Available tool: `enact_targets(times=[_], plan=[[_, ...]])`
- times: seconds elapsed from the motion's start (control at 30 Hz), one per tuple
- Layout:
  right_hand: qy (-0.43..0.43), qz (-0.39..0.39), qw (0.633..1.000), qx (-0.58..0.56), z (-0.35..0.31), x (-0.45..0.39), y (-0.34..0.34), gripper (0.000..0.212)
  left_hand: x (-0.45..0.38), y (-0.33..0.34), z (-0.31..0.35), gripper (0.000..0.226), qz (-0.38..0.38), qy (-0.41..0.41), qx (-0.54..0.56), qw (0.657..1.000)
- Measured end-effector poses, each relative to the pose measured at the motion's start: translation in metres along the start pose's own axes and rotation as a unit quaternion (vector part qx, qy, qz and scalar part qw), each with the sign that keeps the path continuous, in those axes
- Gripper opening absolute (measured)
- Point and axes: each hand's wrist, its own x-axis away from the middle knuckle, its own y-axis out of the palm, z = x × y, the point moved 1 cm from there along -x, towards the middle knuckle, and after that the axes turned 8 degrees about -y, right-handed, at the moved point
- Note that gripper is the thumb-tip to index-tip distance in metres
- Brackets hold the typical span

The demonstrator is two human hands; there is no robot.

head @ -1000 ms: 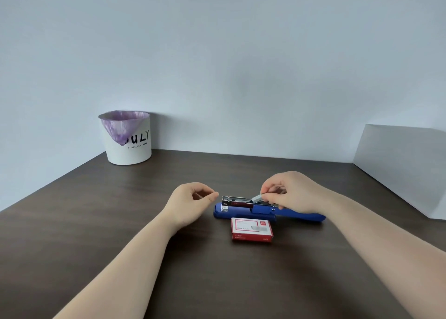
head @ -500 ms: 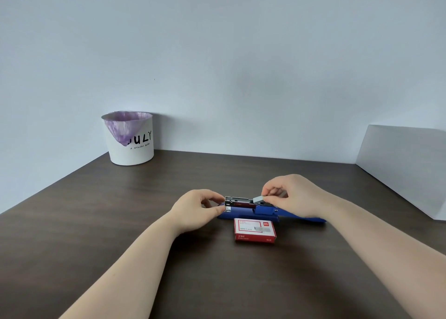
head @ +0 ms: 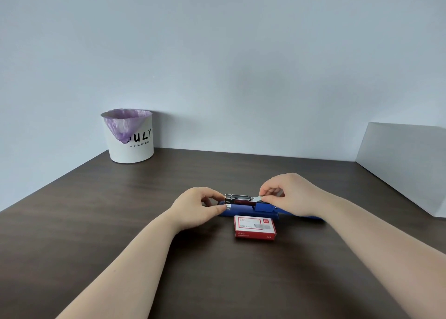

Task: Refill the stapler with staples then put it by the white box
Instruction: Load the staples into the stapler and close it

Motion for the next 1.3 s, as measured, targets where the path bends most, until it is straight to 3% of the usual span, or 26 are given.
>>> enact_targets(times=[0.23, 0.4, 0.6, 0.9, 1.1, 1.23, 1.3], plan=[[-0.014, -0.015, 1.0, 0.017, -0.006, -0.007, 0.008, 0.019, 0.0, -0.001, 0.0, 0.027, -0.01, 0.017, -0.023, 1.0], [0.002, 0.041, 0.999, -0.004, -0.004, -0.003, 0.007, 0.014, 0.0, -0.001, 0.0, 0.029, -0.013, 0.035, -0.039, 0.999], [-0.039, -0.033, 0.996, 0.079, -0.008, -0.001, 0.011, 0.025, 0.001, -0.002, 0.0, 0.029, -0.012, 0.038, -0.051, 0.998], [-0.096, -0.046, 0.991, 0.079, -0.017, -0.015, 0.024, 0.03, 0.002, -0.002, 0.001, 0.03, -0.015, 0.035, -0.054, 0.998], [-0.038, 0.014, 0.998, 0.052, 0.003, 0.003, 0.005, 0.019, 0.0, -0.002, -0.002, 0.031, -0.012, 0.031, -0.059, 0.998], [0.044, -0.086, 0.979, 0.177, 0.02, 0.015, -0.007, 0.041, -0.002, -0.003, -0.008, 0.031, -0.016, 0.035, -0.061, 0.997], [0.075, -0.139, 0.963, 0.219, 0.023, 0.019, -0.006, 0.04, -0.003, -0.003, -0.012, 0.03, -0.013, 0.038, -0.067, 0.997]])
